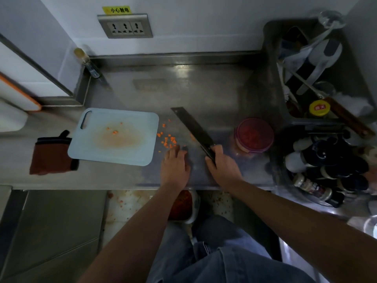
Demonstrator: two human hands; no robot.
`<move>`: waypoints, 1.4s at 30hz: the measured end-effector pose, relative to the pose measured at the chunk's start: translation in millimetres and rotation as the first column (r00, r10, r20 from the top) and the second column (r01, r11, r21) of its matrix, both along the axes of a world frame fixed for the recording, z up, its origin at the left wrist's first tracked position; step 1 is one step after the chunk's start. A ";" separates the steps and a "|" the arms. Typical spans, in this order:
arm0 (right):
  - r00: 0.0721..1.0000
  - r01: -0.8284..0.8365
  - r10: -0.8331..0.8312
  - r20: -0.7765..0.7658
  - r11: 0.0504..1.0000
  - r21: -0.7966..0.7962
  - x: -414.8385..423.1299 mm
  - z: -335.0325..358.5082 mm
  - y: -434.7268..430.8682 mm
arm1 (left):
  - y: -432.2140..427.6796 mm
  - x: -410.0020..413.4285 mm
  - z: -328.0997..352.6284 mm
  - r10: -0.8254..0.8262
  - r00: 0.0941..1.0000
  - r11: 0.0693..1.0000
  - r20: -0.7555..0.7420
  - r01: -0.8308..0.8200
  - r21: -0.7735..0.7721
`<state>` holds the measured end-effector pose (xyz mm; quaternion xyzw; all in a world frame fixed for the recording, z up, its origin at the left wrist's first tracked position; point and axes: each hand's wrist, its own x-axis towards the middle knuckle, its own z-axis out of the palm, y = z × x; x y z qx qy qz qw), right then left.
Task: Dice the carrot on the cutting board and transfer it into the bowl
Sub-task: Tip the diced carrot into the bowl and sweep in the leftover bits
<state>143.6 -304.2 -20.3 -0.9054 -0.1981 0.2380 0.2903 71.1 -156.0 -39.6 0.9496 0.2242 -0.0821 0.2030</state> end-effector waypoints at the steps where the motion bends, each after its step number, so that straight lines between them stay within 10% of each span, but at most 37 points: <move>1: 0.999 0.025 -0.024 0.033 1.000 -0.003 4.6 1.8 0.4 | 0.7 -0.2 0.6 0.008 1.000 1.000 -0.003 -0.008 0.001; 20: 0.973 0.090 -0.023 0.231 0.954 -0.287 53.8 -22.4 20.4 | 51.4 -0.6 -4.4 -0.001 0.998 1.000 0.068 0.003 -0.019; 42: 0.967 -0.075 0.071 0.243 0.997 0.010 -21.5 -44.0 108.2 | 131.8 -31.9 -29.5 -0.003 0.989 0.999 0.151 0.011 -0.053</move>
